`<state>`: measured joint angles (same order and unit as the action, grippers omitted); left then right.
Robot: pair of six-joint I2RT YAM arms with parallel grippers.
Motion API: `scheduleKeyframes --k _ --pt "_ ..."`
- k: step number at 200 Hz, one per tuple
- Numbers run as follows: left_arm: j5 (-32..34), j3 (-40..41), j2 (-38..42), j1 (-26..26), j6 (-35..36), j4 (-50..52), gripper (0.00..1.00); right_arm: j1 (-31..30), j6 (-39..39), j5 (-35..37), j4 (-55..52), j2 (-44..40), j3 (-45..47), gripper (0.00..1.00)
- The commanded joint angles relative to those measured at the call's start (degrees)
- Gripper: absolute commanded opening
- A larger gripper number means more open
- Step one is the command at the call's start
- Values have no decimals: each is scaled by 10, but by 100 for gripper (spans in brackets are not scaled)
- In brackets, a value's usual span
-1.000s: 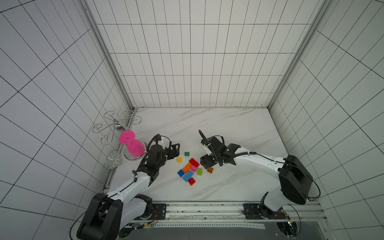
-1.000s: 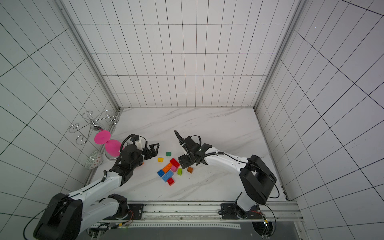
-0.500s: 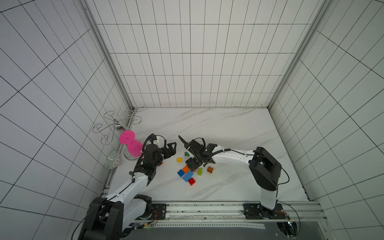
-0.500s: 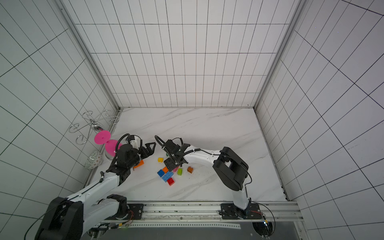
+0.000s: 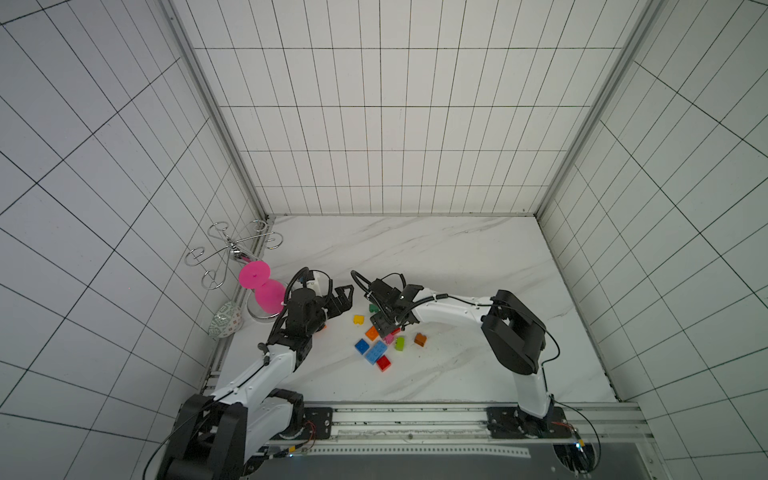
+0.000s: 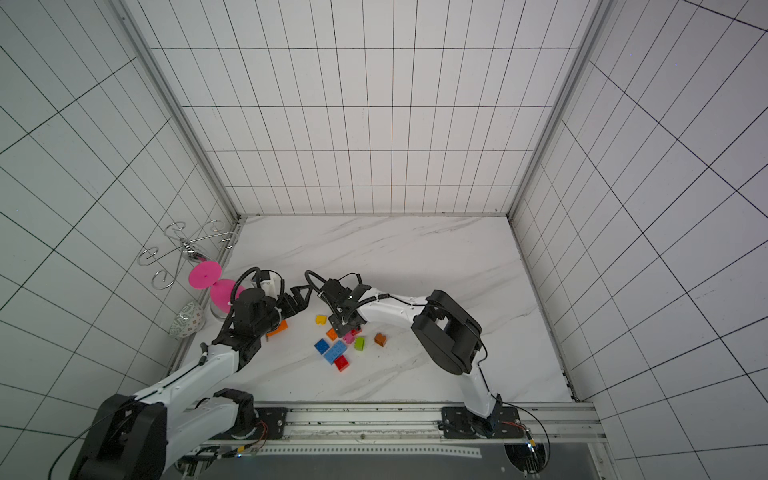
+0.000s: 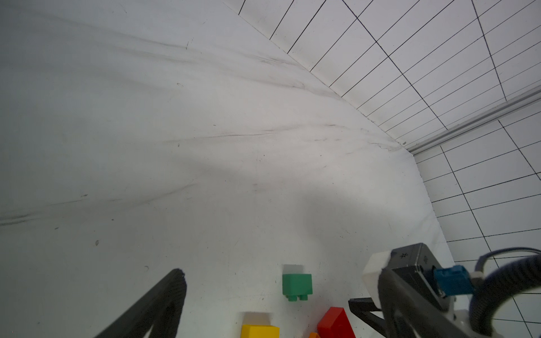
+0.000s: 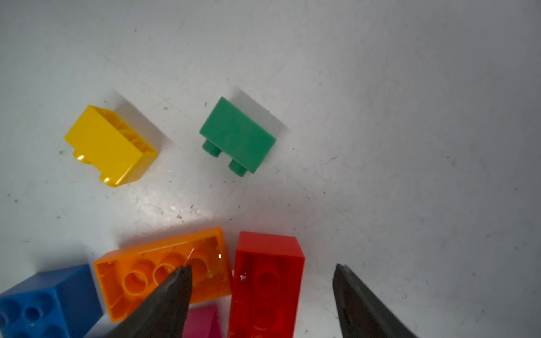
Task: Assemble the letter p with lego
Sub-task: Move the lego brick at the center of the board.
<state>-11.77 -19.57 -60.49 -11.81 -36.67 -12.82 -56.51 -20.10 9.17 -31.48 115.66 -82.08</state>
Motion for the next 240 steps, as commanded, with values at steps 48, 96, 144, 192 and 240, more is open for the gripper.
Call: scheduleKeyframes --k 48,96,144,192,240 --pt "-18 5 -14 4 -11 -18 97 61 -42 59 -46 -29 44 79" --pt "-40 7 -31 4 -11 -41 97 119 -48 60 -46 -64 95 79" --pt "-50 2 -53 -25 -6 -62 97 153 -34 41 -37 -123 131 80" --pt "2 -22 -53 -94 24 -38 97 154 -14 -3 -19 -170 140 81" --pt "3 -23 -56 -98 26 -39 97 191 -7 -30 -15 -183 162 79"
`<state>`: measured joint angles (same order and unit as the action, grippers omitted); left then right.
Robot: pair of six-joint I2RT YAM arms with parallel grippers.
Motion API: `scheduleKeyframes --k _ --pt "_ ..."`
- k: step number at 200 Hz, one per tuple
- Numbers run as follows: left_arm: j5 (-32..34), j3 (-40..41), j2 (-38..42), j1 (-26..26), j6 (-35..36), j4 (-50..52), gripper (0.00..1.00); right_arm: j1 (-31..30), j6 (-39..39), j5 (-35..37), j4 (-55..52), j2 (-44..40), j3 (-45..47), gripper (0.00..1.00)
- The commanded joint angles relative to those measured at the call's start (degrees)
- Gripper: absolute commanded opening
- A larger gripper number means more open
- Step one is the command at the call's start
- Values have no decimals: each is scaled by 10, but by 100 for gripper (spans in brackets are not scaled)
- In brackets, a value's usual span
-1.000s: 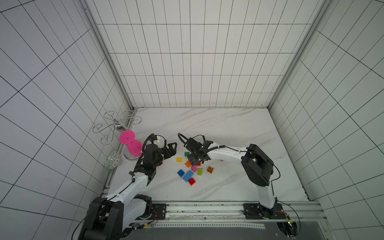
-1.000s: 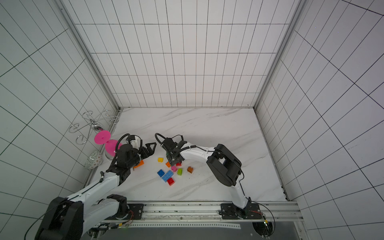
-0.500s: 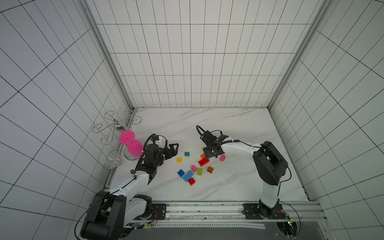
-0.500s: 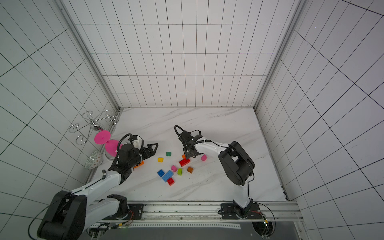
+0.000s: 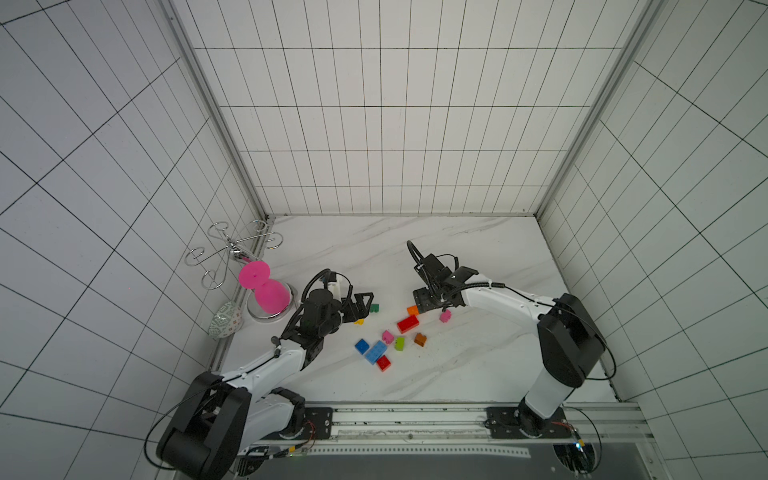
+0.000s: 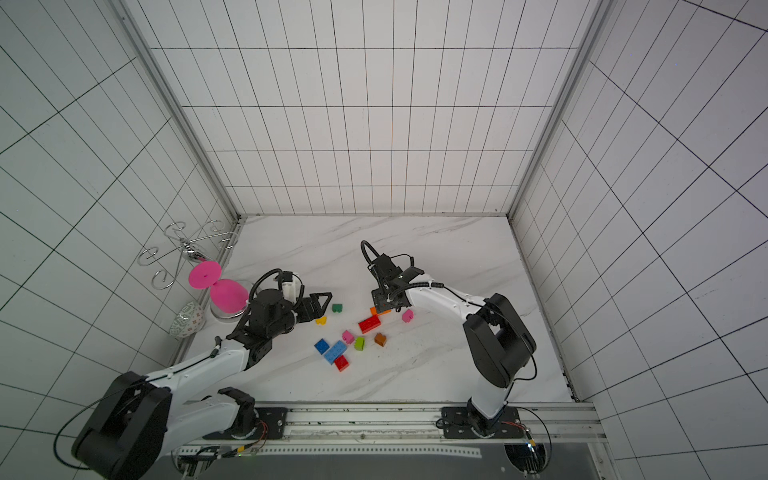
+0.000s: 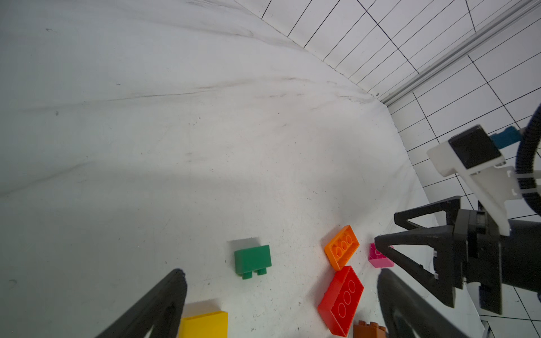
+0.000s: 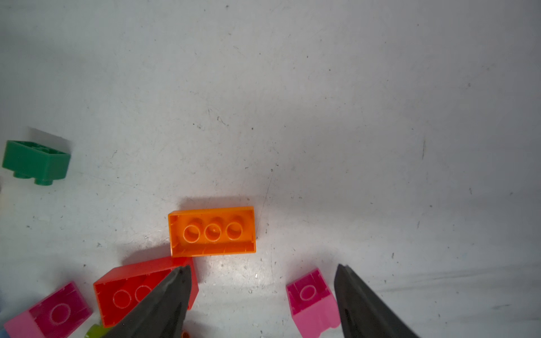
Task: Assemble the letter p with lego
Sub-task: Move the lego brick at the center of the board, then adjust the lego brick at the center of the board.
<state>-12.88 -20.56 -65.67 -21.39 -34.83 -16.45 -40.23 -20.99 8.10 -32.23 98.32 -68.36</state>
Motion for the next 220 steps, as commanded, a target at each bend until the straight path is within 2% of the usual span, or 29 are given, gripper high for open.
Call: scheduleKeyframes --k 1,45,107,220 --pt "14 -13 -4 -2 7 -2 97 29 2 -19 -8 -9 26 78" --pt "9 -15 -9 -3 6 -5 97 58 14 -30 -48 -3 33 72" --pt "0 -21 -24 -5 5 -8 97 58 38 -43 -94 8 45 68" --pt "-5 -28 -42 -8 7 -8 97 58 70 -42 -123 73 -2 62"
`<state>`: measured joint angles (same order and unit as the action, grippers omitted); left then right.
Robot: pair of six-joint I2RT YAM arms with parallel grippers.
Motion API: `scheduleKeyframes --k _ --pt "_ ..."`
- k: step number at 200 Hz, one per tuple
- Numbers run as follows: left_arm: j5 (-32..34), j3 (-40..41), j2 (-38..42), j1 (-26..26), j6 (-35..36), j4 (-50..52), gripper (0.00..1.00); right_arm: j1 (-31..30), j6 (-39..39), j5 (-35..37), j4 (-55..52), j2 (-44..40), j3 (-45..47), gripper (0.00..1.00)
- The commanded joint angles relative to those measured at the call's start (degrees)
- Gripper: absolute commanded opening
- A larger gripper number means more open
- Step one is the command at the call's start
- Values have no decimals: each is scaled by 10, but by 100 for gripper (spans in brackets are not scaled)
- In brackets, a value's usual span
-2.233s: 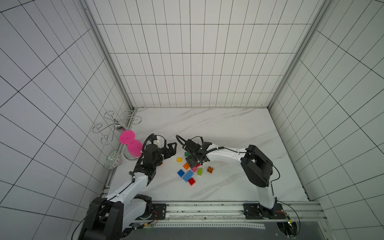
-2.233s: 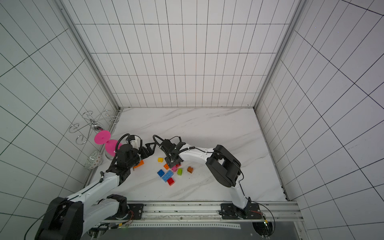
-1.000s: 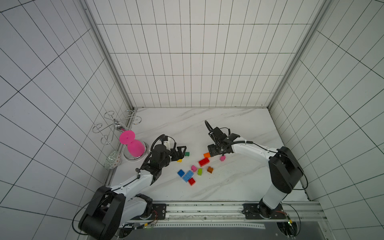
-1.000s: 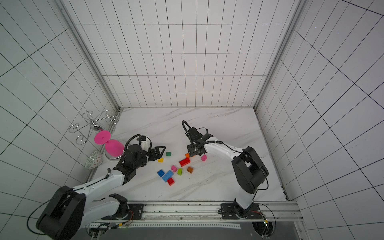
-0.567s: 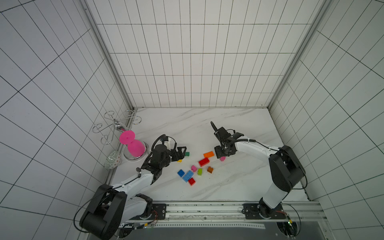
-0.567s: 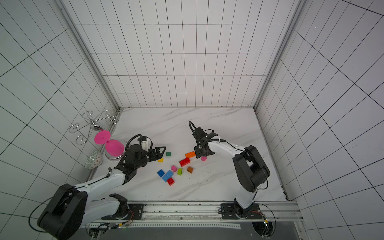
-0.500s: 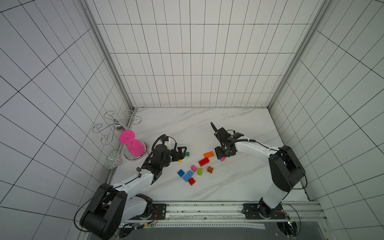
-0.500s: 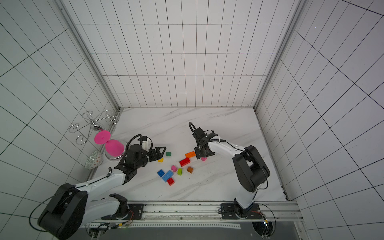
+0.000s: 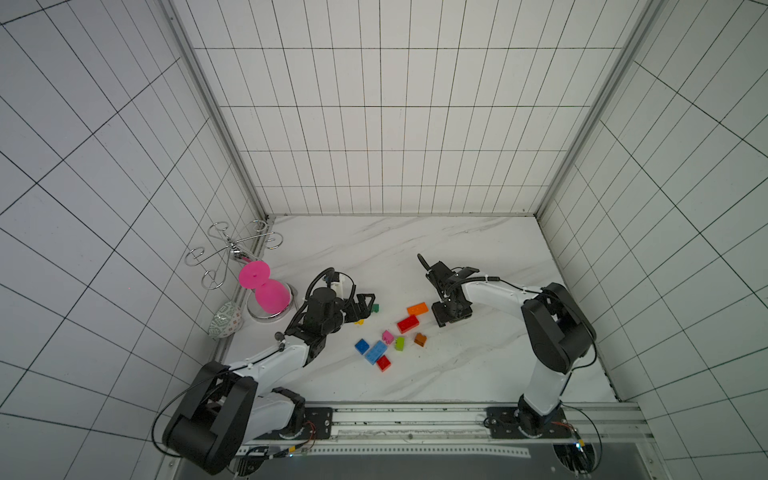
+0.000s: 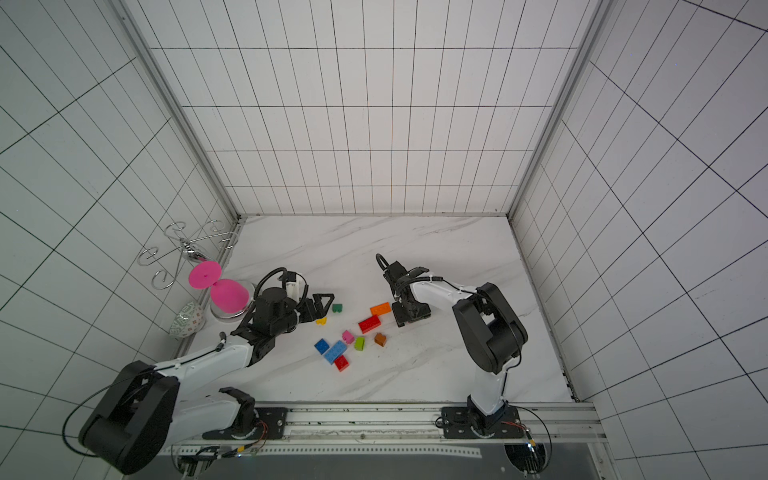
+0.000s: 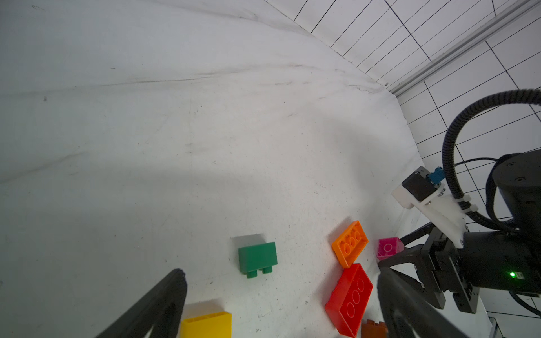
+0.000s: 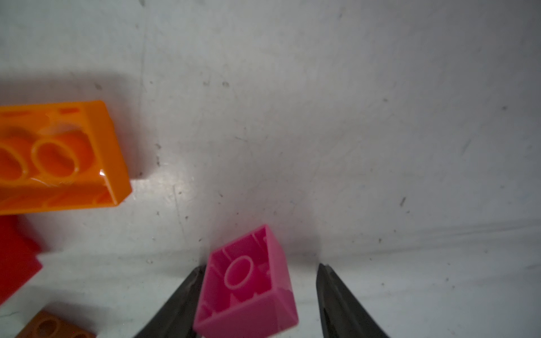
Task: Assemble the letter p with lego
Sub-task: Adjust the lego brick at the center of the board.
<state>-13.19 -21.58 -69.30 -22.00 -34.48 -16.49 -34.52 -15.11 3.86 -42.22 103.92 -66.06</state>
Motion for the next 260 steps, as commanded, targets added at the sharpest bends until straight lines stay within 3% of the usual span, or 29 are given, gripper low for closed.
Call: scheduleKeyframes --k 1,39,104,139,197,228,260 --pt "-2 -18 -6 -2 4 -7 97 1 11 1 -23 18 -26 62" --pt "-3 -20 -9 -2 5 -6 97 0 17 1 -31 33 -46 62" --pt "-6 -22 -13 -2 5 -5 97 1 16 5 -31 19 -51 22" --pt "-6 -23 -12 -2 6 -4 97 2 -1 15 58 -19 -24 20" --pt "-6 -21 -9 -3 6 -5 97 9 -33 51 371 -94 113 18" --pt "-5 -21 -5 -4 6 -5 97 12 -38 77 483 -77 153 18" --pt "-3 -19 0 -5 9 -5 97 15 -38 73 530 -33 157 19"
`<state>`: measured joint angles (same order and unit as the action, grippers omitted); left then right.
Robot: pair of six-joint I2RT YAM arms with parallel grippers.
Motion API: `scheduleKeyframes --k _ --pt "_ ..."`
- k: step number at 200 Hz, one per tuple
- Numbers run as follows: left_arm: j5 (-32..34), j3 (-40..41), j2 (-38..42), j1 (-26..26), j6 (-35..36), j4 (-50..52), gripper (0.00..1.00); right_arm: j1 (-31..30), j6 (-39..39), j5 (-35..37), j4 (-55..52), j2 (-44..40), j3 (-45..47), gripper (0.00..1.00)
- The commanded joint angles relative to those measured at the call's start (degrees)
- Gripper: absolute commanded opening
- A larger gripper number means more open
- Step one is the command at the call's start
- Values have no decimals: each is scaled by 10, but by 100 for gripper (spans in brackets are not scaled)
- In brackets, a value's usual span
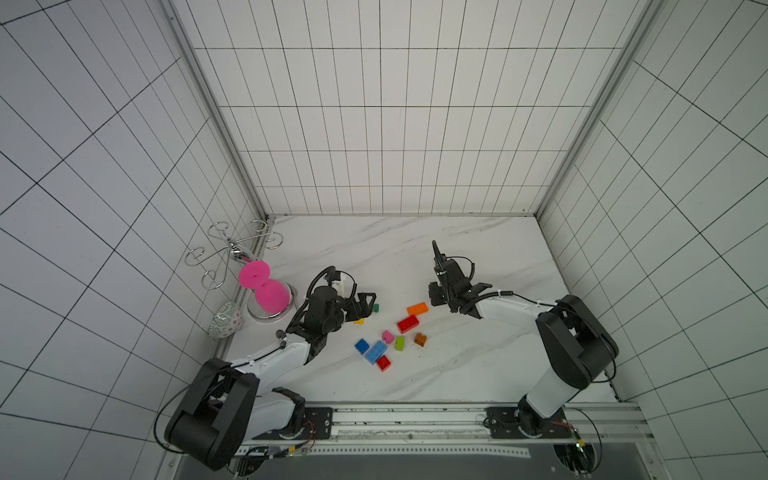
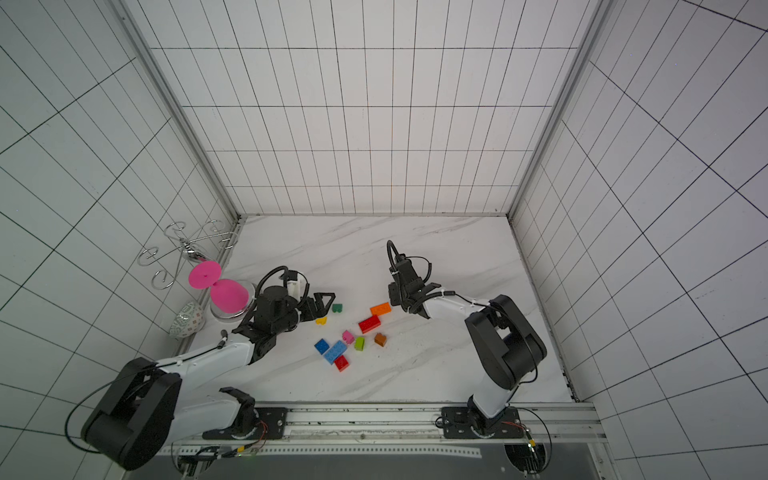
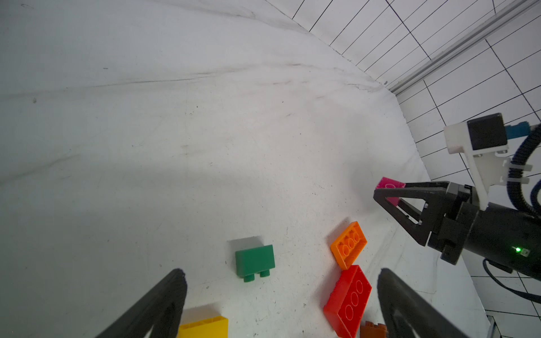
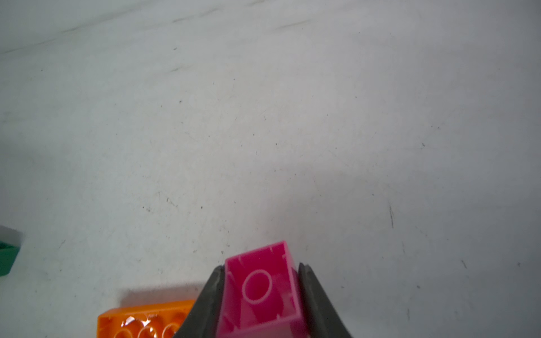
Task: Assemble the letter p with lego
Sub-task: Adjust the lego brick at the center of the board.
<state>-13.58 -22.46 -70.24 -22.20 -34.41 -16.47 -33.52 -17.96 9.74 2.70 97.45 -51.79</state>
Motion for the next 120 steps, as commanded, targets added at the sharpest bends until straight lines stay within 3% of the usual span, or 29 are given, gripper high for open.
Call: scheduleKeyframes --k 1,55,120 --pt "1 -10 10 -3 8 -5 97 5 -9 14 81 33 15 19" --pt "4 -9 14 -6 9 -4 97 5 -22 1 81 47 39 27" --pt "4 -9 16 -8 9 -3 97 5 -28 -16 38 -10 60 56"
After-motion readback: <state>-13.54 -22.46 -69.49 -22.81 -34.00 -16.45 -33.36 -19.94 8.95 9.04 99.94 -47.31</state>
